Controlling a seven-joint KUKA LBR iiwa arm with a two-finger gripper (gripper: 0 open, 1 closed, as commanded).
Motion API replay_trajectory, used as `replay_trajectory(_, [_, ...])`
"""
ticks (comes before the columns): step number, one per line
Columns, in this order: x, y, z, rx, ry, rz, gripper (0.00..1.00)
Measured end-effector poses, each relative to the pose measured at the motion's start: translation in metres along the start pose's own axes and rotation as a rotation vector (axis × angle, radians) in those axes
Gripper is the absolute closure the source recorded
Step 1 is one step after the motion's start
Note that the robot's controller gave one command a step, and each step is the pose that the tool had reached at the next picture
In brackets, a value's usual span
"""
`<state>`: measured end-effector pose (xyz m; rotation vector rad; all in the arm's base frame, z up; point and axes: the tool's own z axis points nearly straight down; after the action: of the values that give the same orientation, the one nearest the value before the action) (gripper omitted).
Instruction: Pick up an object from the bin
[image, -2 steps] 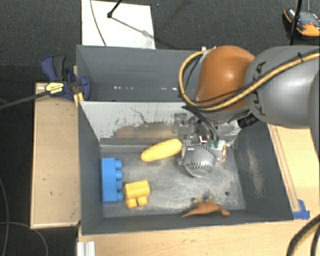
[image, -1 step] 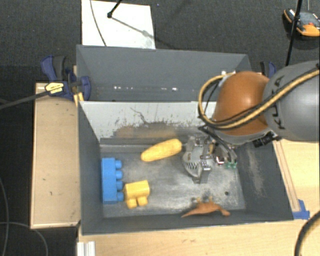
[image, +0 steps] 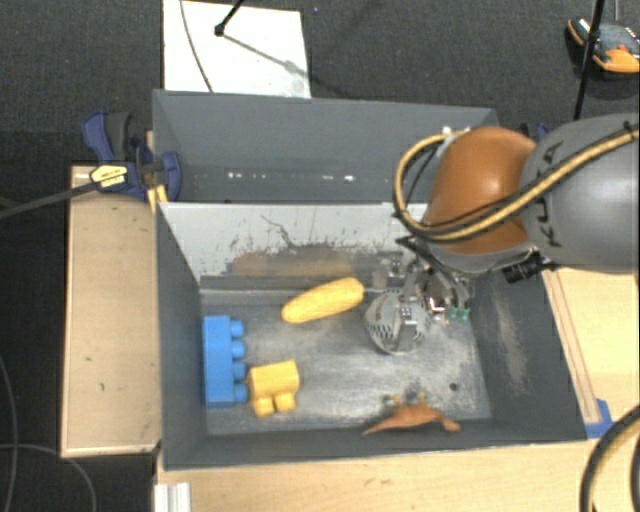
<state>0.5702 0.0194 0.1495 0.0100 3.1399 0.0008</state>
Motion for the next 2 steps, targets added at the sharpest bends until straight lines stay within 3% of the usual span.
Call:
replay_trajectory(1, [-0.013, -0.02, 0.017, -0.001, -0.002, -0.033, 0.0])
replay_trajectory(2, [-0.015, -0.034, 0.025, -0.002, 0.0, 0.112, 0.0])
